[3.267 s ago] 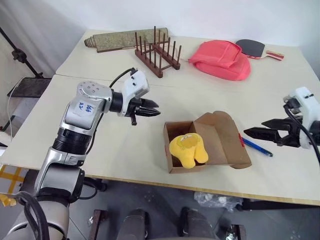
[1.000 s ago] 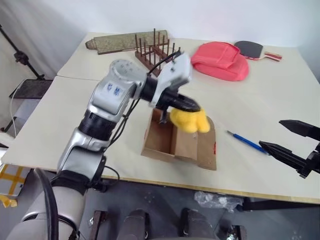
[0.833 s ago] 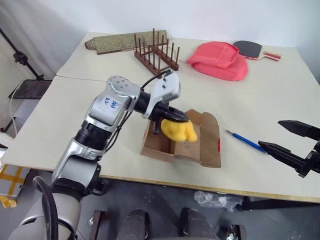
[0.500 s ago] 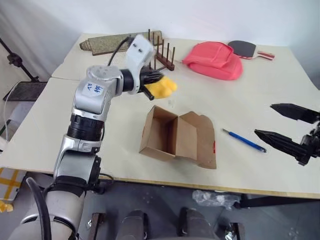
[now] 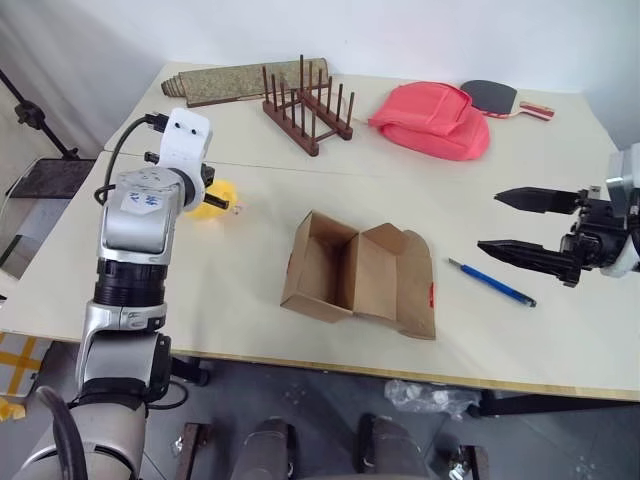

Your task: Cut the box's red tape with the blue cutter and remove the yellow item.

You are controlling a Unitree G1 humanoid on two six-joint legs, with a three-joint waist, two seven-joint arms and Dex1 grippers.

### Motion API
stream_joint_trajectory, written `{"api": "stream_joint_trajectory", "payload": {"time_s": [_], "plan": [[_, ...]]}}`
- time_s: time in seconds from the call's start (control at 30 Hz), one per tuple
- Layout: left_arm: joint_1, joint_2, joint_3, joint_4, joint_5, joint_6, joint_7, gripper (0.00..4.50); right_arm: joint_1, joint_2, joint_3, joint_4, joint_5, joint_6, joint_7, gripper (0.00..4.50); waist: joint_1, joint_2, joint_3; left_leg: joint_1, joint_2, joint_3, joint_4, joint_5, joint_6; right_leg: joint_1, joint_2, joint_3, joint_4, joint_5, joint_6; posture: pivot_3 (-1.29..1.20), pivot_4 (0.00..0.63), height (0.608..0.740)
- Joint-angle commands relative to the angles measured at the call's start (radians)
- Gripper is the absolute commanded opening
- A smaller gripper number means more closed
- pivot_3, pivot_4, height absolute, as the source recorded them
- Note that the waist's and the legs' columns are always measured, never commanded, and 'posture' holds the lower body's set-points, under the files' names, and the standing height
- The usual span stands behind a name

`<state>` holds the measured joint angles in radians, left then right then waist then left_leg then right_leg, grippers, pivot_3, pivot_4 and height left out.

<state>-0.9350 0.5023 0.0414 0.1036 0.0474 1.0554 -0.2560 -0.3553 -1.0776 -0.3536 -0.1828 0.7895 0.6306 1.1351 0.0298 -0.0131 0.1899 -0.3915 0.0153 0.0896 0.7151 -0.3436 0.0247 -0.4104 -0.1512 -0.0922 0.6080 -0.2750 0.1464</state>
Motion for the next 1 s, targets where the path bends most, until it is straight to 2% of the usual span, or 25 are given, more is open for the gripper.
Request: {"api": "stream_joint_trajectory", "payload": {"time_s": [0.03, 0.2, 0.33, 0.37, 0.47, 0.57, 0.67, 0.73, 0.77, 1.0], "plan": [[0.014, 0.014, 0.025, -0.097, -0.014, 0.011, -0.004, 1.56, -0.039, -0.018, 0.013, 0.049, -0.026, -0.027, 0.048, 4.50, -0.003, 0.000, 0.000, 0.000, 0.000, 0.000, 0.000, 0.000, 0.000, 0.000, 0.000, 0.000, 0.000, 0.000, 0.000, 0.00, 0.150, 0.740], [0.060, 0.013, 0.043, -0.211, -0.117, -0.080, -0.125, 3.06, -0.073, -0.012, 0.037, 0.109, -0.064, -0.047, 0.084, 4.50, -0.006, 0.000, 0.000, 0.000, 0.001, 0.003, 0.000, 0.000, -0.001, -0.001, 0.000, 0.000, 0.000, 0.000, 0.000, 0.00, 0.150, 0.740], [0.190, 0.060, 0.006, -0.338, -0.228, -0.223, -0.333, 4.36, -0.067, -0.012, 0.049, 0.122, -0.078, -0.047, 0.113, 4.50, -0.006, 0.000, 0.000, 0.001, 0.002, 0.003, 0.000, -0.001, -0.003, -0.001, 0.000, 0.000, 0.000, 0.000, 0.000, 0.00, 0.150, 0.740], [0.248, 0.075, -0.007, -0.380, -0.244, -0.283, -0.383, 4.48, -0.052, -0.016, 0.049, 0.131, -0.082, -0.054, 0.136, 4.50, -0.007, 0.000, 0.000, 0.002, 0.002, 0.003, 0.000, -0.001, -0.003, -0.001, 0.000, 0.000, 0.001, 0.000, 0.000, 0.00, 0.150, 0.740], [0.463, 0.039, 0.109, -0.467, -0.482, -0.333, -0.581, 4.48, -0.055, 0.008, 0.050, 0.181, -0.084, -0.069, 0.160, 4.50, -0.012, 0.001, 0.000, 0.003, 0.003, 0.003, -0.001, -0.002, -0.004, -0.001, 0.000, 0.000, 0.000, 0.000, 0.000, 0.00, 0.150, 0.740], [0.630, 0.022, 0.202, -0.433, -0.573, -0.456, -0.691, 4.48, 0.011, -0.011, 0.083, 0.264, -0.175, -0.175, 0.235, 4.50, -0.015, 0.000, 0.000, 0.003, 0.005, 0.003, 0.000, -0.003, -0.003, -0.002, 0.001, 0.000, 0.000, 0.000, -0.001, 0.00, 0.150, 0.740], [0.734, 0.076, 0.232, -0.371, -0.539, -0.574, -0.750, 4.48, 0.075, -0.021, 0.125, 0.338, -0.266, -0.275, 0.283, 4.50, -0.013, 0.000, 0.000, 0.005, 0.005, 0.004, 0.000, -0.003, -0.003, -0.001, 0.001, 0.000, 0.000, 0.000, -0.002, 0.00, 0.150, 0.740], [0.789, 0.106, 0.255, -0.272, -0.499, -0.729, -0.810, 4.48, 0.124, 0.004, 0.130, 0.438, -0.366, -0.478, 0.271, 4.50, -0.009, 0.001, 0.000, 0.005, 0.005, 0.004, 0.001, -0.003, -0.002, -0.001, 0.001, 0.000, 0.000, 0.001, -0.004, 0.00, 0.150, 0.740], [0.814, 0.123, 0.277, -0.231, -0.512, -0.747, -0.839, 4.48, 0.137, 0.022, 0.118, 0.460, -0.361, -0.504, 0.278, 4.50, -0.010, 0.001, -0.001, 0.005, 0.004, 0.005, 0.001, -0.003, -0.002, -0.001, 0.000, 0.000, 0.000, 0.001, -0.004, 0.00, 0.150, 0.740], [0.836, 0.206, 0.327, -0.044, -0.522, -0.889, -0.906, 4.48, 0.117, 0.069, 0.132, 0.480, -0.343, -0.465, 0.278, 4.50, -0.028, 0.002, 0.000, 0.005, 0.013, 0.006, 0.000, -0.004, -0.001, -0.002, 0.001, -0.001, 0.000, 0.003, -0.006, 0.00, 0.150, 0.740]]}}
